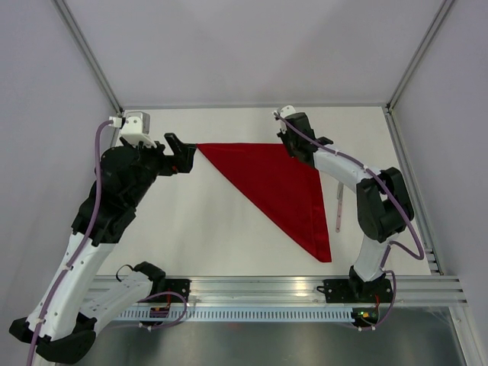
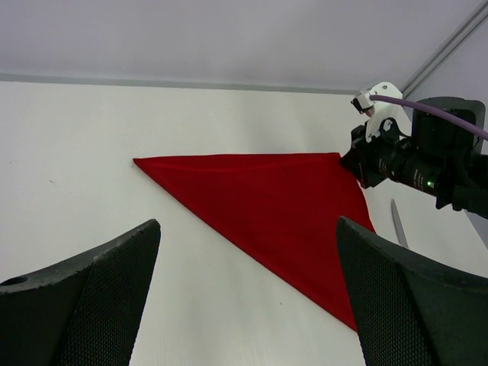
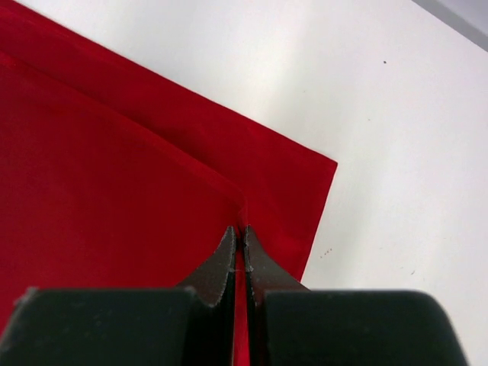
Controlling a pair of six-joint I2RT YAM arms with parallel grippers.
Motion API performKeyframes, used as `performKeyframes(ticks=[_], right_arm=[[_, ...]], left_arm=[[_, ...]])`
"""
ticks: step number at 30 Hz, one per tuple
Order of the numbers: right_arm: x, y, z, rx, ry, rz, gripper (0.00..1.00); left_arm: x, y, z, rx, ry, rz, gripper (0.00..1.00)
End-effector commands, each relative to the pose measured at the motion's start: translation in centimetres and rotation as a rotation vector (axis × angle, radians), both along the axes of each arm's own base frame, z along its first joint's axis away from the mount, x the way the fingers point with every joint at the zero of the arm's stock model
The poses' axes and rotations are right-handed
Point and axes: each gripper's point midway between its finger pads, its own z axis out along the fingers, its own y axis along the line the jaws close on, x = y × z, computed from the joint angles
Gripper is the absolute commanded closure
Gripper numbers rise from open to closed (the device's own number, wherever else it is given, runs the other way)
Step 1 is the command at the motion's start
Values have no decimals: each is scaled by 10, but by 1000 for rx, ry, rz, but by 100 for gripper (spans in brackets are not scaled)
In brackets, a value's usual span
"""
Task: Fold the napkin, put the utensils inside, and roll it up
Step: Fold the napkin
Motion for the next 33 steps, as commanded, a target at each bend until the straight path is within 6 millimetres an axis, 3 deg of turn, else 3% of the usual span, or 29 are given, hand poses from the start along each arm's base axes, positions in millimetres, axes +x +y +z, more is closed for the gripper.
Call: performKeyframes(ticks=[1,21,33], right_arm=[[13,-11,16,-21,-30,-30,100],[30,-32,14,-41,-29,-67,99],[40,-33,11,-58,-30,-60,100]], left_arm=[[3,-7,7,-25,-27,-24,1],[5,-9,3,-27,-18,-27,1],[5,-8,0,-27,-15,-23,1]])
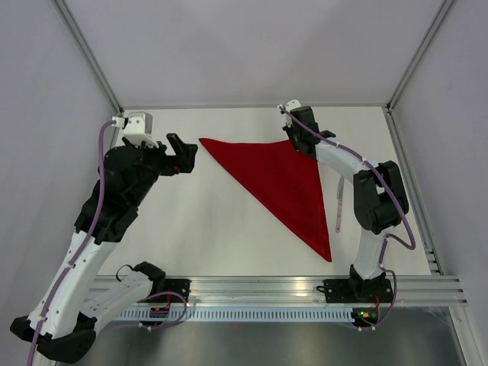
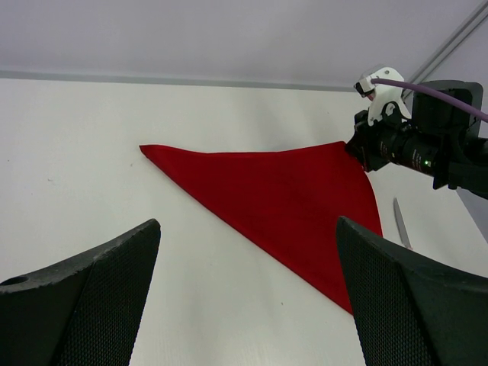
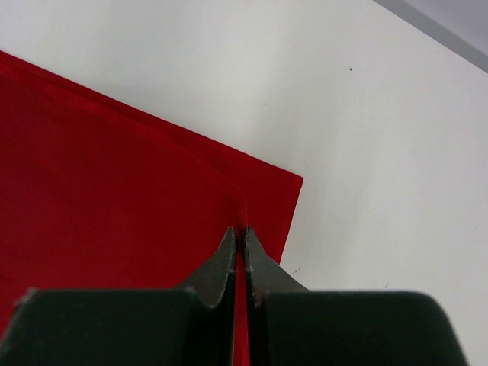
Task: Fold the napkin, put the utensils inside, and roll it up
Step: Fold the napkin
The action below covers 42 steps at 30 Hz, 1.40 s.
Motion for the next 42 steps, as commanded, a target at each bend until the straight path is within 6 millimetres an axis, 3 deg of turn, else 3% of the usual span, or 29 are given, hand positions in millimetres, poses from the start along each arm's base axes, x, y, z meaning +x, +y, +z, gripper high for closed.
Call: performKeyframes(ticks=[1,42], right_arm=[[9,-6,14,-33,-24,-12,100],[28,-22,9,-58,-25,-44,99]], left_arm=[[1,-6,6,-29,-22,-23,1],[8,-9,-6,-13,-1,-22,0]])
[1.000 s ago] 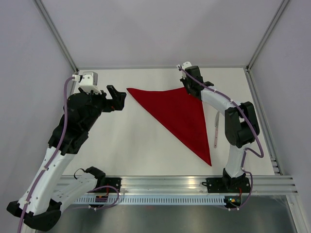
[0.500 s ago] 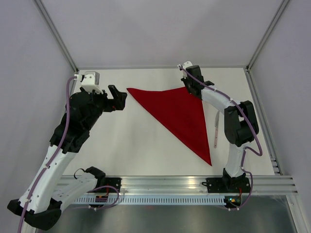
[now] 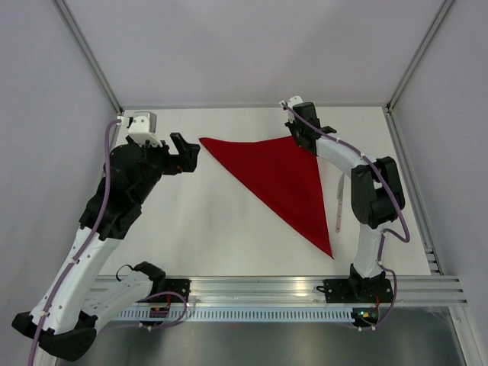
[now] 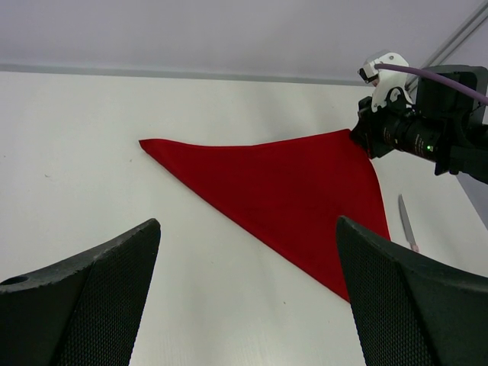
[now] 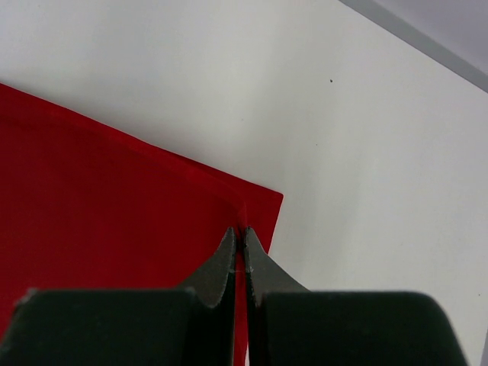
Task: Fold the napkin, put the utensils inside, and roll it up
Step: Fold the napkin
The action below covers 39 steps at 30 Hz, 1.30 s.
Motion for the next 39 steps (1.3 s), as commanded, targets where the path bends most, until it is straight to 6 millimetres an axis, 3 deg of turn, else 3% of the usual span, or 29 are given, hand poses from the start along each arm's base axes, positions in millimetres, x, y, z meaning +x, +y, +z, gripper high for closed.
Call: performKeyframes(ticks=[1,17,20,21,25,30,34,39], right_arm=[[7,-11,10,-34,-14,-32,100],[8,-16,-5,-48,10,-44,99],[9,-18,-7,-52,11,-55,83],[9,-19,-7,-53,11,-56,67],[15,-21,3,-50,-6,-75,40],[19,-28,16,-24,-12,-110,35],[-2,-42,21,-2,51,-151,37],[-73,-80,3,20,168,-200,43]], left_arm=[[1,-6,5,-23,-20,-23,0],[2,-6,0,-20,-11,-23,0],[1,-6,-1,-20,-10,-21,0],[1,-6,0,-22,-10,-24,0],[-1,-6,1,-26,-14,-27,0],[-3,-6,1,-35,-14,-29,0],[-5,-6,3,-40,-20,-32,0],[-6,-9,2,-53,-22,-50,0]])
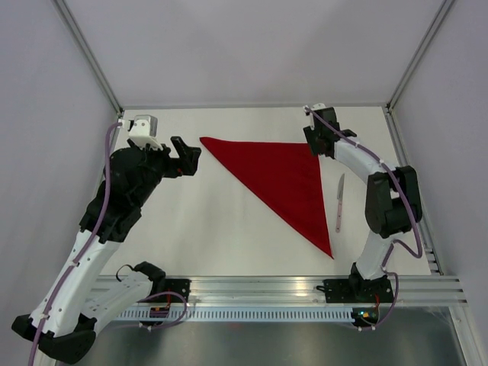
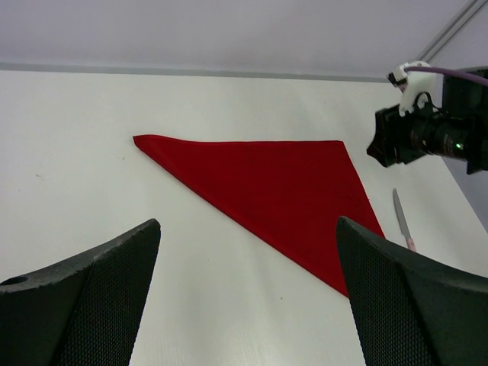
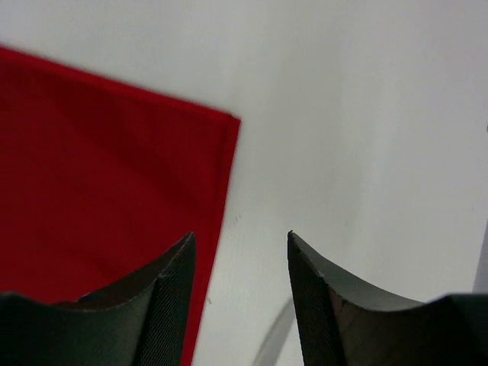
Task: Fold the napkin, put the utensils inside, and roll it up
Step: Fold the napkin, then grab a utensil with the right arm
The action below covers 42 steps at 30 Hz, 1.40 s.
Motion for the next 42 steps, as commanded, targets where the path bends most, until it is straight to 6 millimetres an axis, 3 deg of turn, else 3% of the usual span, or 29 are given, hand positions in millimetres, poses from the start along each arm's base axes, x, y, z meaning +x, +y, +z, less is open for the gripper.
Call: performKeyframes(ticks=[1,4,5,7,11,25,35,42], right_arm=[[-61,-34,2,4,100,-65,44],[-116,-55,-28,8,207,-76,45],[-124,-60,-23,16,200,-81,46],[-150,-67,-39,8,264,-73,47],[-181,-70,-57,30,354,-59,49],[-201,-65,-80,95,535,-28,52],[-210,-76,-94,125,627,-69,53],[-210,-75,-108,184,693,-64,59]], left_arm=[[-2,-7,7,-53,-26,-31,0],[-3,-10,4,-63,-25,-44,0],[-4,-11,4,-66,-24,-50,0],[-4,-14,1,-72,-19,-61,0],[-5,-17,-1,-85,-17,-76,0],[-8,-17,-5,-94,-11,-82,0],[-7,-18,-4,-94,-10,-82,0],[-6,-19,-4,-95,-13,-82,0]])
